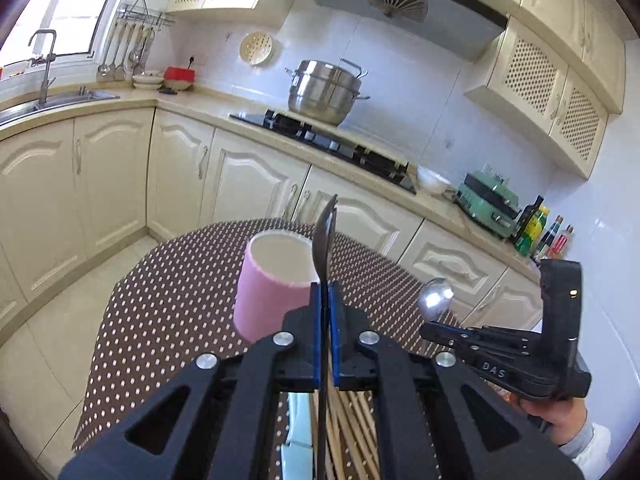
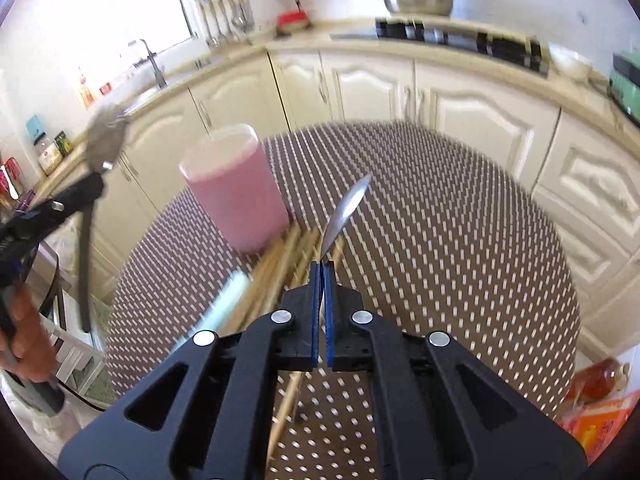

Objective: Organize utensils
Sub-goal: 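Carry fork and spoon over the pink cup and open both tools to drop them in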

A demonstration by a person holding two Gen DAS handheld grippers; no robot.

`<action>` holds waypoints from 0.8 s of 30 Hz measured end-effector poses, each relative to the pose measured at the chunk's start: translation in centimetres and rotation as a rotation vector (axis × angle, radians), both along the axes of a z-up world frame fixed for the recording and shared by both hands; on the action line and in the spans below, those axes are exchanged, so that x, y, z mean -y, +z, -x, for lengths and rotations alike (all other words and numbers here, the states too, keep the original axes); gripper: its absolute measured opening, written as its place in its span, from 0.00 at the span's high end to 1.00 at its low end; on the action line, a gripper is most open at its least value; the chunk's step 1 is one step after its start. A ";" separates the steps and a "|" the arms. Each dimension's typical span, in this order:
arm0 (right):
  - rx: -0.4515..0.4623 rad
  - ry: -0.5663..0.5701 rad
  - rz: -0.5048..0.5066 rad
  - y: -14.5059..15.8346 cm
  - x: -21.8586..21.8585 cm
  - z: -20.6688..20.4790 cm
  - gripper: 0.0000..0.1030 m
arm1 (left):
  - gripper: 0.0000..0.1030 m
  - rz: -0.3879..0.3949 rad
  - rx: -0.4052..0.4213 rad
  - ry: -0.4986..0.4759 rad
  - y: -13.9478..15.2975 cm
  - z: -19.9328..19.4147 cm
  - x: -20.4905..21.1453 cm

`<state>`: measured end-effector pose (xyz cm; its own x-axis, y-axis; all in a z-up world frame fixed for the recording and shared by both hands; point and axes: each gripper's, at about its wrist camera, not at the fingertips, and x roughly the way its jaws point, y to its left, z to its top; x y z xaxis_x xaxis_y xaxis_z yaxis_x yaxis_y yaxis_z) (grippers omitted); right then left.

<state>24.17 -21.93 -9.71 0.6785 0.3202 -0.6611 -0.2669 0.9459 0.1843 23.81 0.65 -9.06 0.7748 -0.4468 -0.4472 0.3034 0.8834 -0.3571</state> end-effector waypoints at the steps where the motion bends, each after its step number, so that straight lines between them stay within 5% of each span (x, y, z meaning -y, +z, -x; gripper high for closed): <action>1: 0.033 0.003 -0.004 1.1 -0.3 0.1 0.98 | 0.96 0.008 0.025 -0.002 0.4 -0.3 0.0; 16: 0.300 0.036 -0.039 10.5 -4.1 -3.0 0.98 | 0.96 0.074 0.293 0.066 3.7 -6.0 0.8; 24: 0.276 0.069 -0.011 9.4 -6.8 -6.1 0.98 | 0.96 0.091 0.366 0.126 1.9 -9.6 1.4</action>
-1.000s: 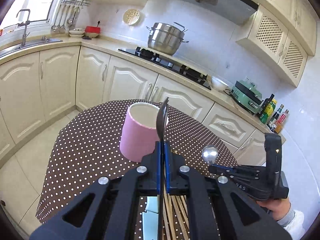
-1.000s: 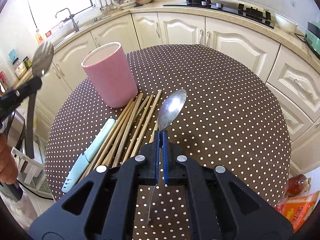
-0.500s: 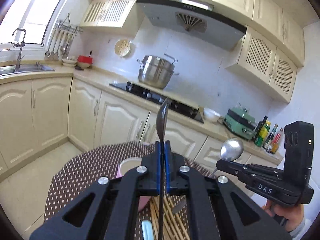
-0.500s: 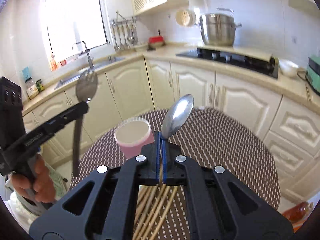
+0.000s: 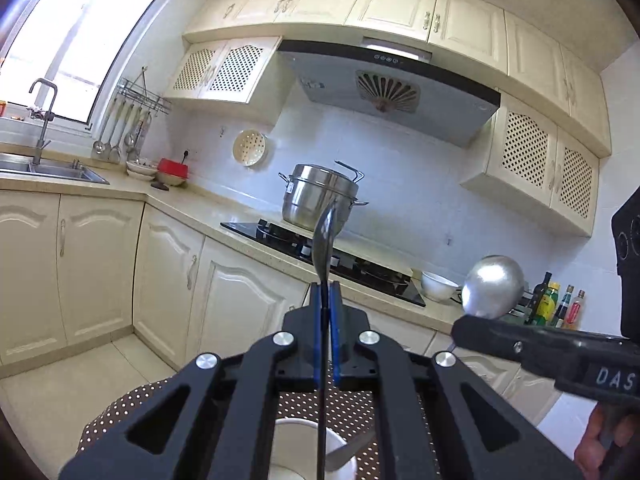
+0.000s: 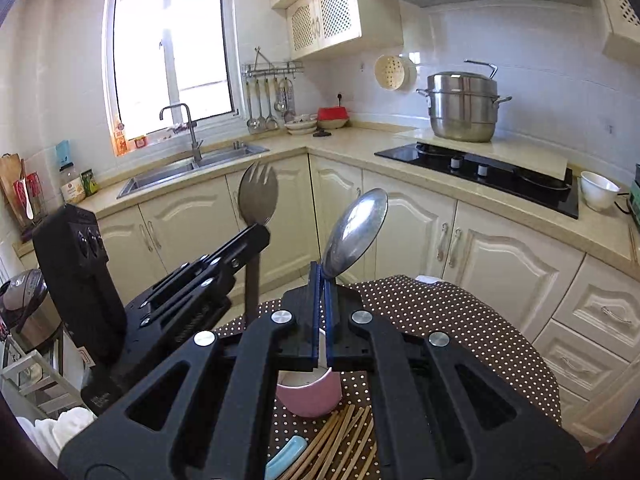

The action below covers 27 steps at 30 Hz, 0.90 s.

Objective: Organize utensils
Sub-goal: 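Carry fork and spoon over the pink cup and open both tools to drop them in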

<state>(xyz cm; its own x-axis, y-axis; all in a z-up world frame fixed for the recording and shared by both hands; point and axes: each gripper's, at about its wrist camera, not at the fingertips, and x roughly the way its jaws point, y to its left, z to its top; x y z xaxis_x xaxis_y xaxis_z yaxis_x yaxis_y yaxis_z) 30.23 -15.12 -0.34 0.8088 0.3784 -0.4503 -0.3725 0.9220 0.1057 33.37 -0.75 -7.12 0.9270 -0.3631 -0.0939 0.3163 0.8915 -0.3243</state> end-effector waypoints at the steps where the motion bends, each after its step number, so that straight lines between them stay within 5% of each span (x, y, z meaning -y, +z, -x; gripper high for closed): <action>1: -0.008 0.001 0.003 -0.6 -0.1 -0.2 0.98 | 0.96 -0.005 0.007 0.010 -0.3 -0.3 0.1; 12: -0.079 0.010 0.016 -4.3 -0.5 -1.7 0.98 | 0.94 -0.032 -0.055 0.033 -3.8 -1.5 0.4; 19: -0.096 0.011 0.025 -5.0 -1.0 -1.8 0.98 | 0.61 -0.037 -0.106 0.037 -4.1 -0.6 -0.2; 27: -0.126 0.007 0.017 -5.5 -1.1 -2.0 0.98 | 0.47 -0.055 -0.157 0.075 -4.0 1.0 -1.0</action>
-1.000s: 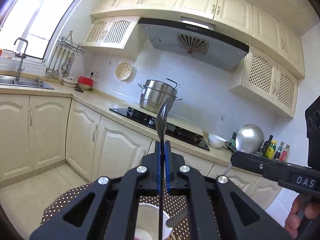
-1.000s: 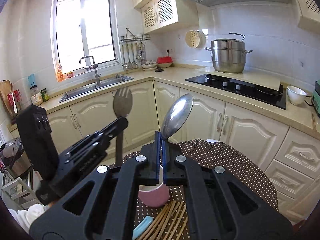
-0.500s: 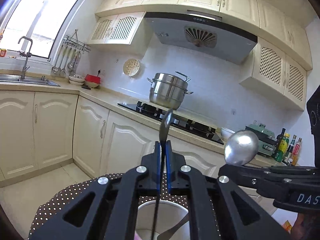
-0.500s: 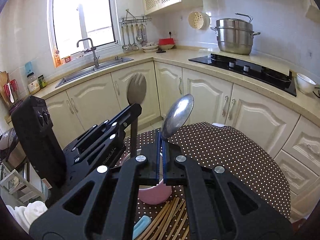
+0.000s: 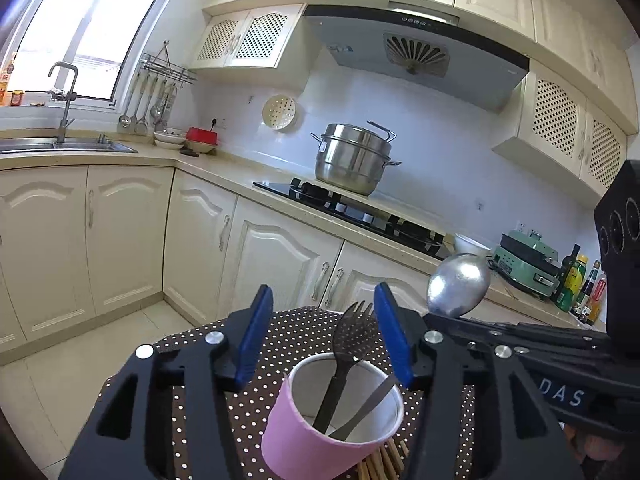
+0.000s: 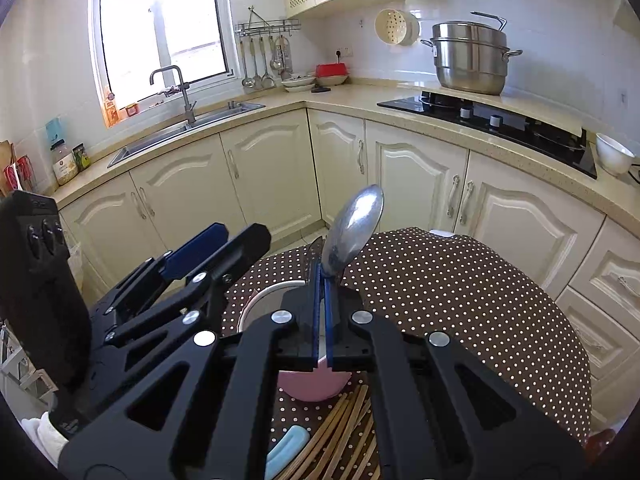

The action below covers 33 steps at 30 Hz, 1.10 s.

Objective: Organize utensils
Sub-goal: 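Carry fork and spoon over the pink cup and open both tools to drop them in, then grasp the light blue knife with the left tool while the right tool grasps a wooden chopstick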

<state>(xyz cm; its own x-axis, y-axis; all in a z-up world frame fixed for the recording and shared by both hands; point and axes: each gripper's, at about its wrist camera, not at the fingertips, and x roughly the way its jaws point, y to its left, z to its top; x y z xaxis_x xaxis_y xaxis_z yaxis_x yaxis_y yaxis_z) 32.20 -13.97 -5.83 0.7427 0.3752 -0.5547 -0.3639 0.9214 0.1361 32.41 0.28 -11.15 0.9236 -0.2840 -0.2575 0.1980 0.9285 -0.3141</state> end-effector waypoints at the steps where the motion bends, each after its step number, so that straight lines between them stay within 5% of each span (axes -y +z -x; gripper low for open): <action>1: -0.002 -0.002 -0.001 -0.1 0.0 0.0 0.98 | 0.45 -0.001 -0.006 0.008 0.1 0.2 -0.2; 17: -0.057 -0.043 -0.049 -1.0 0.7 0.6 0.94 | 0.39 -0.066 -0.094 0.008 1.2 3.2 -0.7; 19: -0.050 -0.053 -0.055 -0.8 0.9 1.0 0.67 | 0.38 -0.073 -0.103 0.002 1.3 3.7 -0.6; 21: -0.034 -0.070 -0.056 -0.6 1.3 1.5 0.52 | 0.37 -0.071 -0.109 0.001 1.4 4.2 -0.7; 29: -0.045 -0.099 -0.054 -0.9 3.5 3.5 0.47 | 0.37 -0.096 -0.226 -0.048 0.9 5.4 -0.9; 33: -0.087 -0.107 -0.028 -2.3 5.0 4.6 0.46 | 0.37 -0.162 -0.373 -0.120 -1.0 5.3 0.1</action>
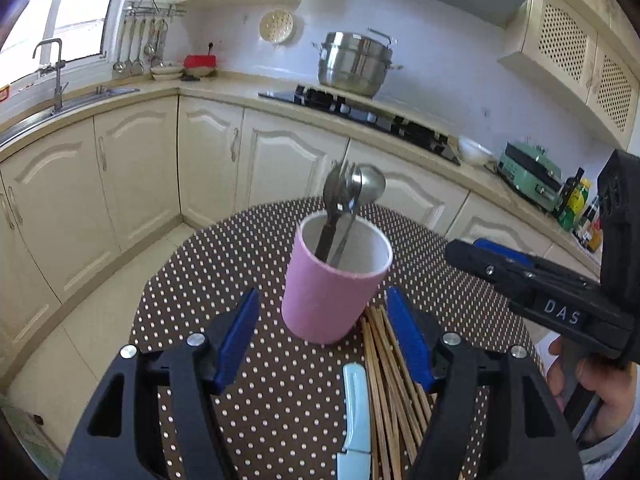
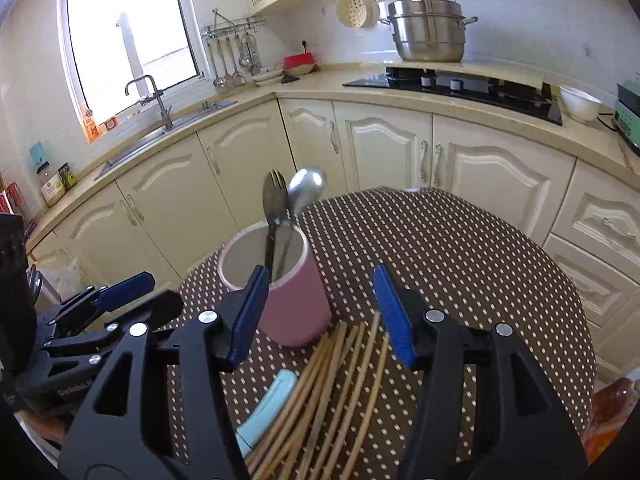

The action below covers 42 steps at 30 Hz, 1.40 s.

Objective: Organize utensils
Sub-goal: 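Grasp the light blue knife with the left tool while the right tool grasps a wooden chopstick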

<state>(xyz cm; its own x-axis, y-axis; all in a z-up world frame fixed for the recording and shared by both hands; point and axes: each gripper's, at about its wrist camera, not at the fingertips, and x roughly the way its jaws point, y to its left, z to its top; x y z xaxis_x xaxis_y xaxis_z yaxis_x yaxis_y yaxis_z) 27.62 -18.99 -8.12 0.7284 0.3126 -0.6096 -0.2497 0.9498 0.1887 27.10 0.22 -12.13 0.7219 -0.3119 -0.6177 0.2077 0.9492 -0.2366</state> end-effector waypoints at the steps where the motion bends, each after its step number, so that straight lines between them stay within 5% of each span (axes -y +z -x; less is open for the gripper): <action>1: -0.013 0.001 0.010 -0.5 0.3 0.3 0.46 | 0.37 -0.012 -0.034 -0.020 -0.5 -0.1 0.3; 11: -0.187 0.017 0.062 -5.7 2.5 2.2 0.44 | 0.37 -0.149 -0.378 -0.163 -8.1 -0.3 3.7; 26: -0.262 0.042 0.074 -7.7 2.6 3.8 0.42 | 0.43 -0.247 -0.394 -0.134 -10.0 -0.8 6.0; 28: -0.285 0.041 0.094 -8.1 2.5 3.4 0.42 | 0.55 -0.245 -0.387 -0.112 -9.8 -1.0 6.6; 30: -0.309 0.038 0.109 -8.4 2.5 3.0 0.42 | 0.76 -0.235 -0.383 -0.093 -9.8 -1.2 6.1; 42: -0.416 0.054 0.226 -10.3 0.6 0.5 0.42 | 0.80 -0.106 -0.385 -0.041 -9.6 -1.6 4.7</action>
<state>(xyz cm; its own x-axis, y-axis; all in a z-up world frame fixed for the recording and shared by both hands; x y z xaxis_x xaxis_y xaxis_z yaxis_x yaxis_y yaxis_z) 27.14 -19.54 -18.39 0.3941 0.1692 -0.9033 -0.2471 0.9662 0.0732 28.70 -4.52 -21.70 0.4196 -0.2559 -0.8709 0.1609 0.9652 -0.2060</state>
